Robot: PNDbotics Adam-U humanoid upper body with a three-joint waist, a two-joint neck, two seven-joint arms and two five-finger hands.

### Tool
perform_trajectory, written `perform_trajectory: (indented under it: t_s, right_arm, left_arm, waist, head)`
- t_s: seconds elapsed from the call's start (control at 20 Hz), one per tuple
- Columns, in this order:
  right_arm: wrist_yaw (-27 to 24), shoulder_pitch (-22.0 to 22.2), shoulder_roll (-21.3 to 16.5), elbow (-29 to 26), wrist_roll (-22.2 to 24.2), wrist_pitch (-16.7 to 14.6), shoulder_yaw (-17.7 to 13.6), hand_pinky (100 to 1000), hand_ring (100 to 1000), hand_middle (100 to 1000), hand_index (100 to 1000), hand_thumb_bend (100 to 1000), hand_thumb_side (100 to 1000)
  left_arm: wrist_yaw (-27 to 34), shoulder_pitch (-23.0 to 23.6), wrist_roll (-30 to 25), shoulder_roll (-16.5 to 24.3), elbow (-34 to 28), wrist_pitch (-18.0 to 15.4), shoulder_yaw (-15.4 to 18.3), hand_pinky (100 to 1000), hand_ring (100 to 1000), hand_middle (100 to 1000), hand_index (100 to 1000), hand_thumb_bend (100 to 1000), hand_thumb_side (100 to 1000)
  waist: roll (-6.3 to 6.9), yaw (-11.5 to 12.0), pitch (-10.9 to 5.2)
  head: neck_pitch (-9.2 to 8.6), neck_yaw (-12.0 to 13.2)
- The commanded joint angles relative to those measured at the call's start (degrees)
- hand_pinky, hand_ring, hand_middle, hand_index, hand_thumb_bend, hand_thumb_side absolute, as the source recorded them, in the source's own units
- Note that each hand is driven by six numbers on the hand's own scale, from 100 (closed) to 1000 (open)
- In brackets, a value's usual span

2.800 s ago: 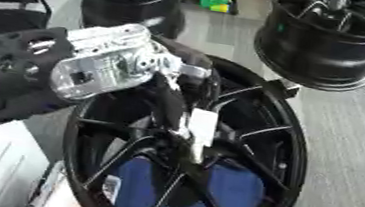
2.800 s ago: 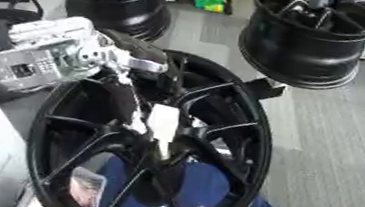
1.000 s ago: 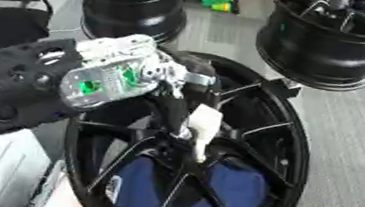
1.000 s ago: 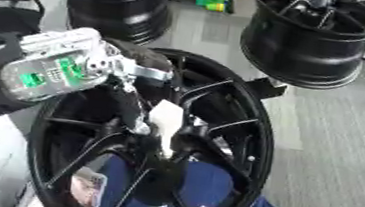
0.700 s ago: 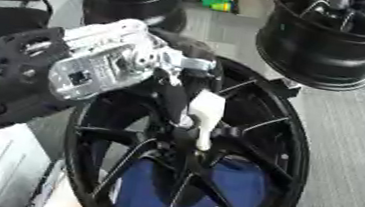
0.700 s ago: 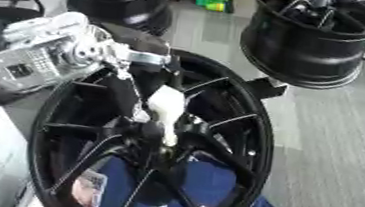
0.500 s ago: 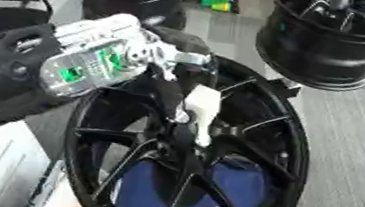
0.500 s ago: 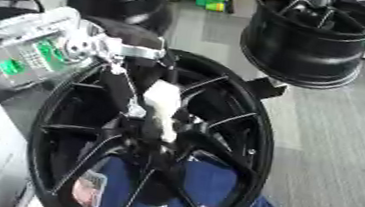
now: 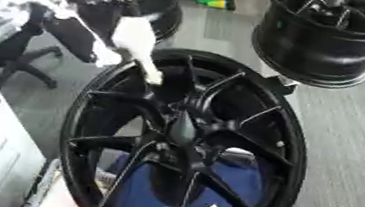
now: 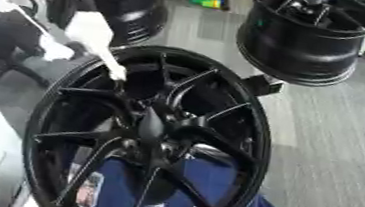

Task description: Pull the pin out of the wheel hub.

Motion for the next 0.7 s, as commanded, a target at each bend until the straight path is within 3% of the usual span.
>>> perform_trajectory:
  t_s: [0.05,0.35,0.7]
  right_arm:
    - [-0.17,-0.21,-1.74,-0.33,-0.50,-0.03,-1.37,869,710,771,827,100,100]
    - [-0.40,0.15,-1.83,-0.33,-0.76,0.17,-1.57,869,711,771,827,100,100]
    - [-0.48,-0.30,-1.72,-0.33,-0.40,0.05,-1.67,869,713,771,828,100,100]
  left_arm:
    - [-0.92,1.75,3.44,3.24,-0.61,-1.59,8.38,527,490,403,474,100,100]
    - [-2.53,7.51,6.41,4.58,1.94,-2.75,14.95,542,495,411,489,100,100]
    - [-2.13,11.40,4.80,4.94,3.33,-5.86,15.17,563,511,434,519,100,100]
  waist:
    - [-0.23,0.11,-0.47]
    - [-0.63,0.46,-0.25]
    - [-1.29,0.40,-0.12]
  head:
    - [0.29,-0.53]
    - [0.29,-0.82]
    - [-0.05,-0.45]
